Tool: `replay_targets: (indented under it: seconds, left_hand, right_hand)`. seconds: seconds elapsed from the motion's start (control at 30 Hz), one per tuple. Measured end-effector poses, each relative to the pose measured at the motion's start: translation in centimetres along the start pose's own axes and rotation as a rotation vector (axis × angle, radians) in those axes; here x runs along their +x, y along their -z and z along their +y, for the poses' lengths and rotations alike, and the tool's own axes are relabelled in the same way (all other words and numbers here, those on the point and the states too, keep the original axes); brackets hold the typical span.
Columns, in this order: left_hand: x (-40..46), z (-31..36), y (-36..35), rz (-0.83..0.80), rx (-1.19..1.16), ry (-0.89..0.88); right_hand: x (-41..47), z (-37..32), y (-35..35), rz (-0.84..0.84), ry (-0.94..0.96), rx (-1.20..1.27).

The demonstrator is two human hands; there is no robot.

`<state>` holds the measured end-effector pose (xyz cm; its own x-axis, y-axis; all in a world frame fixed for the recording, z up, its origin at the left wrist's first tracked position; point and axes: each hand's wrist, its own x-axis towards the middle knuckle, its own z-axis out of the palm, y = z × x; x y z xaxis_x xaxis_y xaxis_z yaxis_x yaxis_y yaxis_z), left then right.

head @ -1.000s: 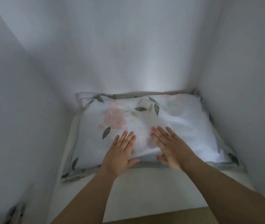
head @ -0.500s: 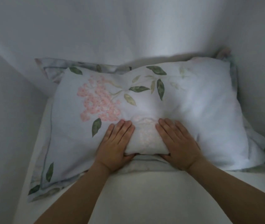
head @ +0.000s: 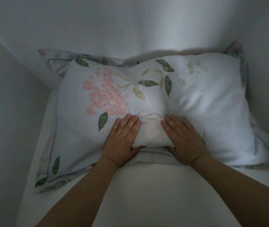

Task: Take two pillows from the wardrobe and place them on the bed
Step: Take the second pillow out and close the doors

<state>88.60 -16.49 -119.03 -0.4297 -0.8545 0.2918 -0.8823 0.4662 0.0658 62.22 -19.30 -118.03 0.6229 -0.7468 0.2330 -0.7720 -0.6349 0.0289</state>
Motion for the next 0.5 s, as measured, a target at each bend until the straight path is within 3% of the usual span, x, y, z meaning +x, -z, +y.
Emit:
replay_targets:
  seconds: [0.13,0.27,0.37,0.5]
  left_hand:
    - [-0.2,1.3,0.7,-0.048,-0.023,0.042]
    - [-1.2,5.5,4.2,-0.166,-0.202,0.265]
    - [-1.6,7.7,11.5,-0.371,-0.187,0.191]
    - [1.3,9.3,25.4,-0.356,-0.112,0.288]
  right_hand:
    - [-0.1,-2.6,1.1,-0.03,-0.024,-0.116]
    - [0.0,-5.0,6.9,-0.387,-0.043,-0.215]
    - [-1.7,-5.6,14.1,-0.552,0.045,-0.224]
    - [0.2,-5.8,28.4,-0.504,-0.024,-0.171]
